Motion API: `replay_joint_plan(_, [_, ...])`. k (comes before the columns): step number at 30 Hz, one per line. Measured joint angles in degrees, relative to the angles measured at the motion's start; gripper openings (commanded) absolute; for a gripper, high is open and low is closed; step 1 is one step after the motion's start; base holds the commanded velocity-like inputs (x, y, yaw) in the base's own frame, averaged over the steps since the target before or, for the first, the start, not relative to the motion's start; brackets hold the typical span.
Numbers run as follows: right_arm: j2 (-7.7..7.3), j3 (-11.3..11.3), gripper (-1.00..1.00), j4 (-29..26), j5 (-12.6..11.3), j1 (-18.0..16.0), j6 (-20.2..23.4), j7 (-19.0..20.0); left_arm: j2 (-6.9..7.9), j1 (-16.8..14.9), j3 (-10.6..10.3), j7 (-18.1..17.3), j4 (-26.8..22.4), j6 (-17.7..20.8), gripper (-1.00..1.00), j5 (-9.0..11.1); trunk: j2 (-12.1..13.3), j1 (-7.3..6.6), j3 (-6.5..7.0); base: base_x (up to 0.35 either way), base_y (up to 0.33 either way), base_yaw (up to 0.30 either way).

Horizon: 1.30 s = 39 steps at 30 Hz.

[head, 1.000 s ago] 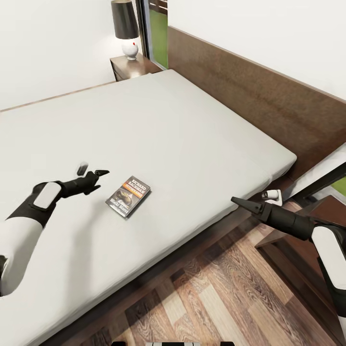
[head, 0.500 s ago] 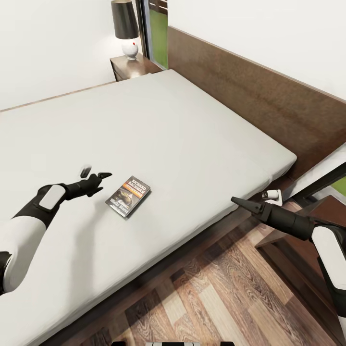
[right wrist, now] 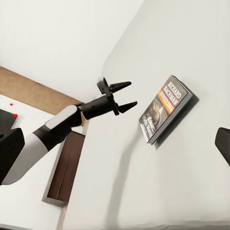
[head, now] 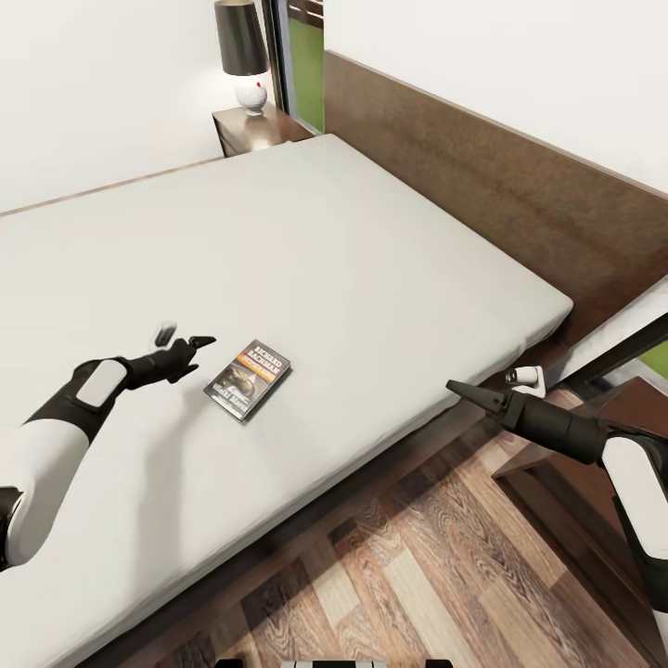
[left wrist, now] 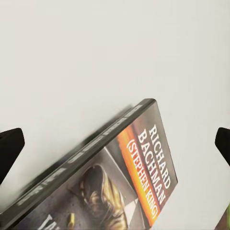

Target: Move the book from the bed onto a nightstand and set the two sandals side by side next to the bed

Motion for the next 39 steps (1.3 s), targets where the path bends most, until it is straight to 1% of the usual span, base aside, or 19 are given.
replay_joint_plan(15, [0.0, 0.0, 1.0, 0.0, -0.01, 0.01, 0.0, 0.0, -0.03, 0.08, 0.01, 0.01, 1.04, -0.11, 1.0, -0.01, 0.0, 0.0, -0.13, 0.0, 0.0, -0.122])
replay_joint_plan(39, [-0.03, -0.08, 1.0, 0.0, 0.0, 0.0, 0.0, 0.0, 0.0, 0.19, 0.0, 0.02, 1.38, -0.09, 1.0, -0.01, 0.0, 0.0, -0.15, 0.0, 0.0, -0.01])
